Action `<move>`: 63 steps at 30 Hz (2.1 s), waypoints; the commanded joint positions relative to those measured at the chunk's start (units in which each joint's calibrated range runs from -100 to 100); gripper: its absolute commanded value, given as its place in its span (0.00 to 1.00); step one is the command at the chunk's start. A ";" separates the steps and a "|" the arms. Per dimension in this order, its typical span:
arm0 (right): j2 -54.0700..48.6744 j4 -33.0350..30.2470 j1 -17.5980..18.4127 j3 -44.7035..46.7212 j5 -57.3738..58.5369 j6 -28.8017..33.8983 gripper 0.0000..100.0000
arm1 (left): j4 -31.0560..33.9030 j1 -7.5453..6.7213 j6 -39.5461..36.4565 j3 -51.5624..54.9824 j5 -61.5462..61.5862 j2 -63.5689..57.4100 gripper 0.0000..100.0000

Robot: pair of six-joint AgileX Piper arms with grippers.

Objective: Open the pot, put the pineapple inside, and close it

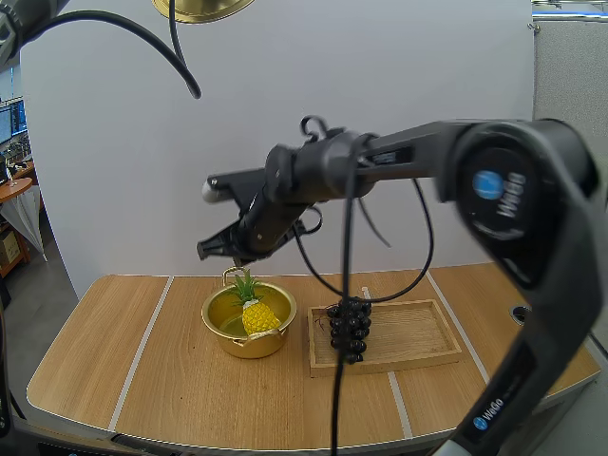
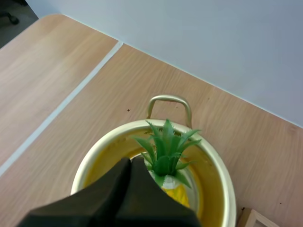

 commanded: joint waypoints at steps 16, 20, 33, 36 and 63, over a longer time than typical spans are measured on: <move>9.83 -3.90 -0.13 -2.81 -5.26 -0.28 0.00 | 0.28 -0.09 -0.56 -0.58 -1.97 -0.63 0.00; 10.70 -4.02 -0.28 -2.81 -3.92 -0.28 0.00 | 0.28 -0.09 -0.56 -0.58 -1.97 -0.63 0.00; 11.03 -3.86 -0.28 -2.81 5.14 -0.28 0.00 | 0.28 -0.09 -0.56 -0.58 -1.97 -0.63 0.00; 11.03 -3.86 -0.28 -2.81 6.36 -0.28 0.00 | 0.28 -0.09 -0.56 -0.58 -1.97 -0.63 0.00; -7.13 -2.47 -0.28 -2.81 2.95 -0.28 0.00 | 0.28 -0.09 -0.56 -0.58 -1.97 -0.63 0.00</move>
